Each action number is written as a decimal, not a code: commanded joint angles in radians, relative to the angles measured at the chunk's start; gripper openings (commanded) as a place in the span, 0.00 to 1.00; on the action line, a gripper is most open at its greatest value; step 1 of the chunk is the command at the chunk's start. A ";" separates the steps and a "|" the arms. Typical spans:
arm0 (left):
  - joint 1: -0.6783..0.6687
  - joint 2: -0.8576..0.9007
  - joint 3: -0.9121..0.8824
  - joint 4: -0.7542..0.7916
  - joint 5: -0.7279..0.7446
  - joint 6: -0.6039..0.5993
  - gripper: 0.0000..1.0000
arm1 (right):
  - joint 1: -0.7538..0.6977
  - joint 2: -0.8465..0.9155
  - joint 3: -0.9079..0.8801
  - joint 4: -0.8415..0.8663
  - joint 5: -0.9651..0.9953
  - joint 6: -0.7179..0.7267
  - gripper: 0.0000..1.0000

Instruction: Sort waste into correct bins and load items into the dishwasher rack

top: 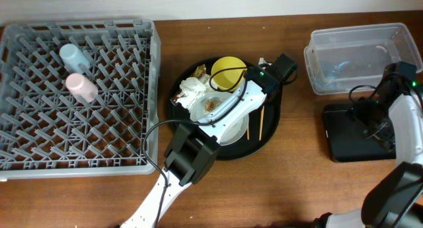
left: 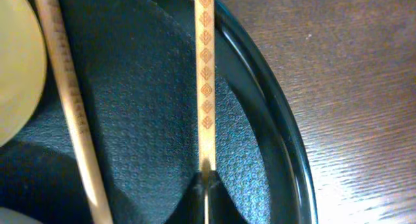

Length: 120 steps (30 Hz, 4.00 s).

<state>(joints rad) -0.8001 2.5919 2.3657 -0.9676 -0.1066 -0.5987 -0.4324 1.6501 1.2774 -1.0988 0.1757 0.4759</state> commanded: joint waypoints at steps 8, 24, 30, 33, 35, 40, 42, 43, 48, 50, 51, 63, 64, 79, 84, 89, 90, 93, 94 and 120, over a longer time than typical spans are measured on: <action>-0.003 0.014 0.034 -0.006 -0.003 0.000 0.44 | -0.006 0.011 0.013 -0.002 0.016 0.011 0.98; -0.009 0.052 0.037 -0.051 -0.003 0.000 0.01 | -0.006 0.011 0.013 -0.002 0.016 0.011 0.98; 0.024 0.052 0.354 -0.349 -0.003 0.000 0.01 | -0.006 0.011 0.013 -0.002 0.016 0.011 0.98; 0.073 0.052 0.613 -0.541 -0.003 0.001 0.01 | -0.006 0.011 0.013 -0.002 0.016 0.011 0.98; 0.140 0.052 0.758 -0.648 -0.032 0.018 0.01 | -0.006 0.011 0.013 -0.002 0.016 0.011 0.98; 0.390 0.024 0.769 -0.720 -0.074 0.183 0.01 | -0.006 0.011 0.013 -0.002 0.016 0.012 0.98; 0.488 0.024 0.769 -0.717 -0.074 0.285 0.01 | -0.006 0.011 0.013 -0.002 0.016 0.011 0.98; 0.531 0.024 0.769 -0.712 -0.074 0.359 0.01 | -0.006 0.011 0.013 -0.002 0.016 0.011 0.98; 0.696 0.028 0.765 -0.680 -0.074 0.422 0.01 | -0.006 0.011 0.013 -0.002 0.016 0.011 0.98; 0.746 0.029 0.740 -0.654 -0.064 0.422 0.01 | -0.006 0.011 0.013 -0.002 0.016 0.011 0.98; 0.768 0.030 0.721 -0.642 -0.020 0.422 0.00 | -0.006 0.011 0.013 -0.002 0.016 0.011 0.98; 0.769 0.058 0.593 -0.507 0.195 0.574 0.00 | -0.006 0.011 0.013 -0.002 0.016 0.011 0.98; 0.769 0.066 0.593 -0.507 0.195 0.574 0.01 | -0.006 0.011 0.013 -0.002 0.016 0.011 0.98; 0.771 0.051 0.603 -0.563 0.285 0.569 0.84 | -0.006 0.011 0.013 -0.002 0.016 0.011 0.98; 0.770 -0.089 0.603 -0.596 0.327 0.536 0.80 | -0.006 0.011 0.013 -0.002 0.016 0.011 0.98; 0.707 -0.117 0.599 -0.710 0.523 0.536 0.36 | -0.006 0.011 0.013 -0.002 0.016 0.012 0.98; 0.674 -0.117 0.599 -0.721 0.522 0.536 0.34 | -0.006 0.011 0.013 -0.002 0.016 0.011 0.98; 0.521 -0.116 0.599 -0.718 0.469 0.446 0.11 | -0.006 0.011 0.013 -0.001 0.016 0.011 0.98; 0.473 -0.112 0.599 -0.717 0.383 0.374 0.01 | -0.006 0.011 0.013 -0.001 0.016 0.011 0.98; 0.067 0.248 0.595 -0.502 -0.109 0.189 0.01 | -0.006 0.011 0.013 -0.002 0.016 0.012 0.98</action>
<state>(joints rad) -0.7273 2.8010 2.9593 -1.4662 -0.1570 -0.4408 -0.4324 1.6569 1.2774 -1.0992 0.1761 0.4751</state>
